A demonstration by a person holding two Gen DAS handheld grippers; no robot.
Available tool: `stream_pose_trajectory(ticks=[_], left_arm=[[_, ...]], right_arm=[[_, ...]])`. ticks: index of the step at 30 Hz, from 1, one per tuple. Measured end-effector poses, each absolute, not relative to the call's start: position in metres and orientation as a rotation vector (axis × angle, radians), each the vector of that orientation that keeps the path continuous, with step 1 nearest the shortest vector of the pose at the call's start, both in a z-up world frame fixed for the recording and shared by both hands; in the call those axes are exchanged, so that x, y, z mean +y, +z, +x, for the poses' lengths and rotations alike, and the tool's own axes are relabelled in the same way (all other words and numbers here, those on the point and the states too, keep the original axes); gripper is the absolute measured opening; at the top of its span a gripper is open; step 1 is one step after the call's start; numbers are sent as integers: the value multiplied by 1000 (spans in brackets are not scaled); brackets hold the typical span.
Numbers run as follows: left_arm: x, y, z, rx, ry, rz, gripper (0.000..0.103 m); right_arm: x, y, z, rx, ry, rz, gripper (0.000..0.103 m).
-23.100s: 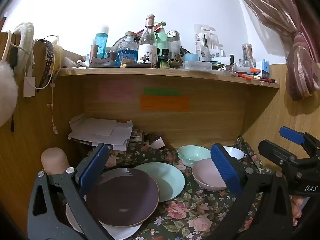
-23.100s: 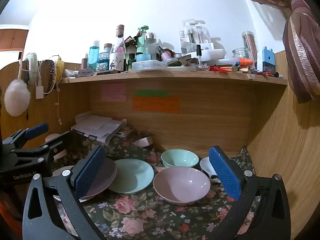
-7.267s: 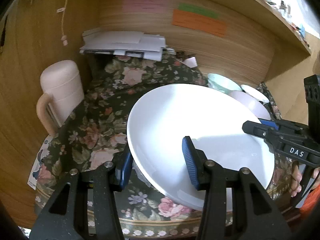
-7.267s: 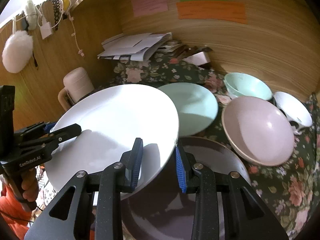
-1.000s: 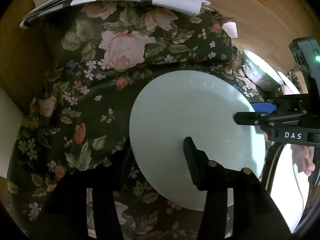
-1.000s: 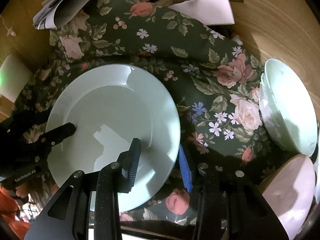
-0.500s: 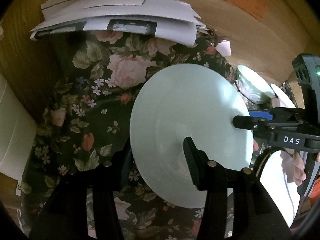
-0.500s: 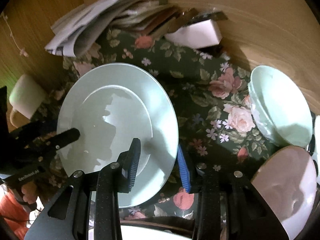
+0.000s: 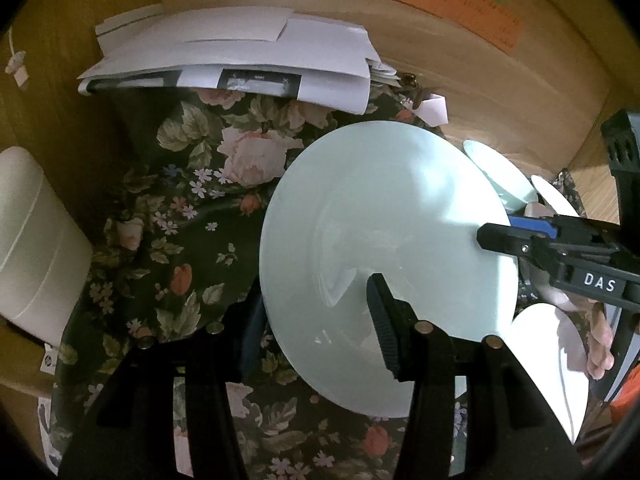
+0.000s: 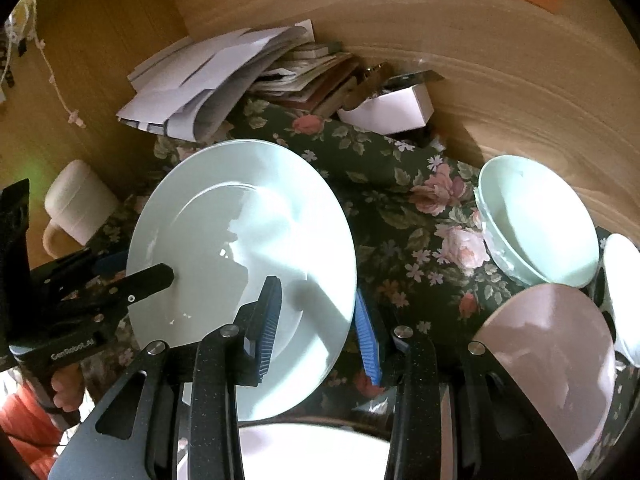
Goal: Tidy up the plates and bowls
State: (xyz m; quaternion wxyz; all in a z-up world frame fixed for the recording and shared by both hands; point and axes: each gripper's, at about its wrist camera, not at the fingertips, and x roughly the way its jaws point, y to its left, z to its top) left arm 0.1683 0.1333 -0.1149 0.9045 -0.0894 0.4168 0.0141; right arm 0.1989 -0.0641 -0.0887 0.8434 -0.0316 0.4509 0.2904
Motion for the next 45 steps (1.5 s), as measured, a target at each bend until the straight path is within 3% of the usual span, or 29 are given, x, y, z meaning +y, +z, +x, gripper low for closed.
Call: stream_pose_trajectory(ticks=[45], left_arm=[[30,-78,111,774,-76,-125,49]], right_arm=[[-152,-74,115,849,523,59,28]])
